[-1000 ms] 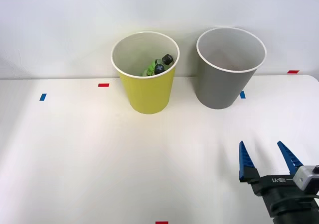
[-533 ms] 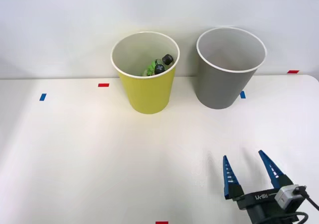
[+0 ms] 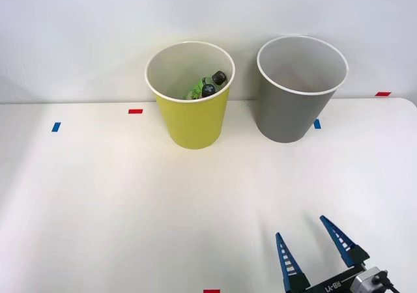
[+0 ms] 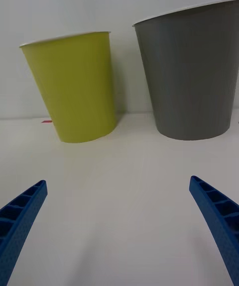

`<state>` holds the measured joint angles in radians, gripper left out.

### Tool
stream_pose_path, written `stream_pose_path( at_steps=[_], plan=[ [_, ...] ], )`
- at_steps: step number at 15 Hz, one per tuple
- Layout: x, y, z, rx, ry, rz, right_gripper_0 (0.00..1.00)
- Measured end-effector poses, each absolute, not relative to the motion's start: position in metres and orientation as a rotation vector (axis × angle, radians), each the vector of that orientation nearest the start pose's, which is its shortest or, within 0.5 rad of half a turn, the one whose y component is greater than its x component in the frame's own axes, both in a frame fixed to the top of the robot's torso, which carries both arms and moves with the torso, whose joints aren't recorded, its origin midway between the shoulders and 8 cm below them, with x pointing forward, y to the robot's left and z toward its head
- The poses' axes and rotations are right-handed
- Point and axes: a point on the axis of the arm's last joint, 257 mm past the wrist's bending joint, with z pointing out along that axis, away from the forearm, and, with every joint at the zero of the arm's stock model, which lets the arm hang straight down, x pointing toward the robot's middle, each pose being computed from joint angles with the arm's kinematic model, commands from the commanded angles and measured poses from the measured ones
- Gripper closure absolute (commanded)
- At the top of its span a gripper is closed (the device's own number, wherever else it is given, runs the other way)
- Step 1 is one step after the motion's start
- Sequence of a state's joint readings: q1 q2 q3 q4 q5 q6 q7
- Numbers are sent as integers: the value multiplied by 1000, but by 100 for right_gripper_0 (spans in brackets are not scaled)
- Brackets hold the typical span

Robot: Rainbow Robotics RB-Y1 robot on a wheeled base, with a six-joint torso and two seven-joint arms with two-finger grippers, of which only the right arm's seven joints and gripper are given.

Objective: Put cans in the gray bin, plastic bottles in the light green bin

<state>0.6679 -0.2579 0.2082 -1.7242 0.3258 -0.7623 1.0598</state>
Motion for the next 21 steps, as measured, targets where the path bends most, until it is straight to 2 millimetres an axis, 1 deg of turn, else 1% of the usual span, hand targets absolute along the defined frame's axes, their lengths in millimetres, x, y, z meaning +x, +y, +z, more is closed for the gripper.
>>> stream_pose_path(
  at_steps=[3,6,10,11,13,16,21],
  plan=[
    [289,-186,-267,-186,1414,357,2],
    [275,-191,-265,-141,1403,361,2],
    [255,-214,-260,-52,1382,324,2],
    [251,-221,-261,-38,1383,296,2],
    [246,-229,-263,-25,1390,260,2],
    [242,-228,-266,-21,1400,250,2],
    [241,-227,-266,-20,1403,250,2]
  ],
)
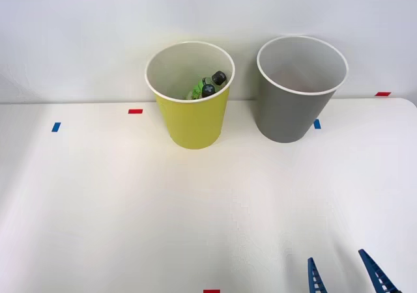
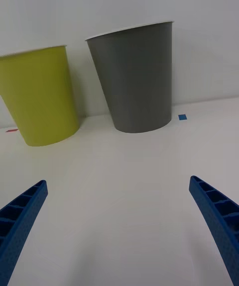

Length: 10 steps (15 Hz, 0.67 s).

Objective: Put cans in the gray bin, plastic bottles in the light green bin

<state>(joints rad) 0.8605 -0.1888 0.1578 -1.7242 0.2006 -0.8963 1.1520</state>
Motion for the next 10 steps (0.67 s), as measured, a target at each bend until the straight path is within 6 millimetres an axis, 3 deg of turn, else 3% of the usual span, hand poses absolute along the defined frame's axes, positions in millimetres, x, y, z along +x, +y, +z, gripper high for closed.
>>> stream_pose_path(
  at_steps=[10],
  plan=[
    [241,-227,-266,-20,1403,250,2]
  ],
)
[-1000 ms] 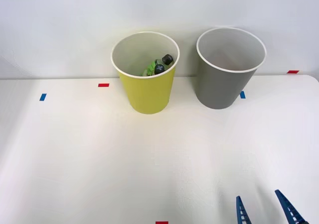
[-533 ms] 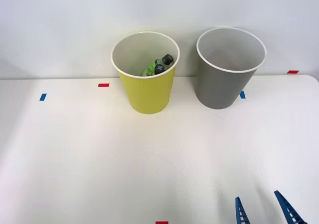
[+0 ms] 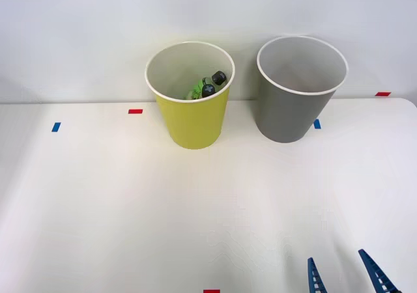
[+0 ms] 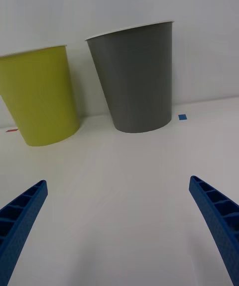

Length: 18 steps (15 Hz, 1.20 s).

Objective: Put cans in the gray bin, plastic bottles in the light green bin

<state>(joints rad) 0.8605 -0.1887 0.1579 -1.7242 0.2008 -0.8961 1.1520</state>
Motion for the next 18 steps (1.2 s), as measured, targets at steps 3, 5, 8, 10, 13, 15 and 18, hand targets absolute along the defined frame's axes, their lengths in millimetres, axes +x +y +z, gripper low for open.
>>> stream_pose_path(
  at_steps=[3,5,8,10,13,15,18],
  plan=[
    [241,-227,-266,-20,1403,250,2],
    [241,-227,-266,-20,1403,250,2],
    [241,-227,-266,-20,1403,250,2],
    [241,-227,-266,-20,1403,250,2],
    [241,-227,-266,-20,1403,250,2],
    [241,-227,-266,-20,1403,250,2],
    [241,-227,-266,-20,1403,250,2]
  ],
)
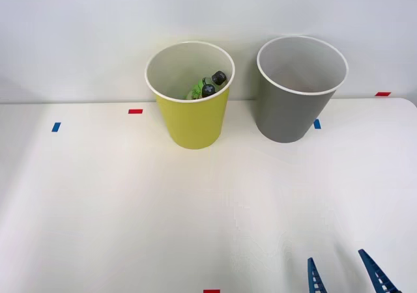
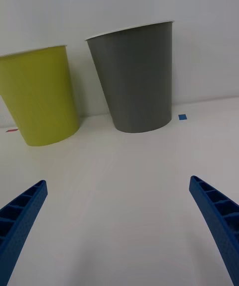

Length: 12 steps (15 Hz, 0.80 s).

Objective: Put cans in the gray bin, plastic bottles in the light green bin

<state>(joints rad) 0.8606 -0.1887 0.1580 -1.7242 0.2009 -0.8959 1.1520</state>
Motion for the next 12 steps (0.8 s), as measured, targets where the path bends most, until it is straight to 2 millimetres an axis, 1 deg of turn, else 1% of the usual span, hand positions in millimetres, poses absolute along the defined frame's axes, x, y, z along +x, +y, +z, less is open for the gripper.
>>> stream_pose_path(
  at_steps=[12],
  plan=[
    [241,-227,-266,-20,1403,250,2]
  ],
)
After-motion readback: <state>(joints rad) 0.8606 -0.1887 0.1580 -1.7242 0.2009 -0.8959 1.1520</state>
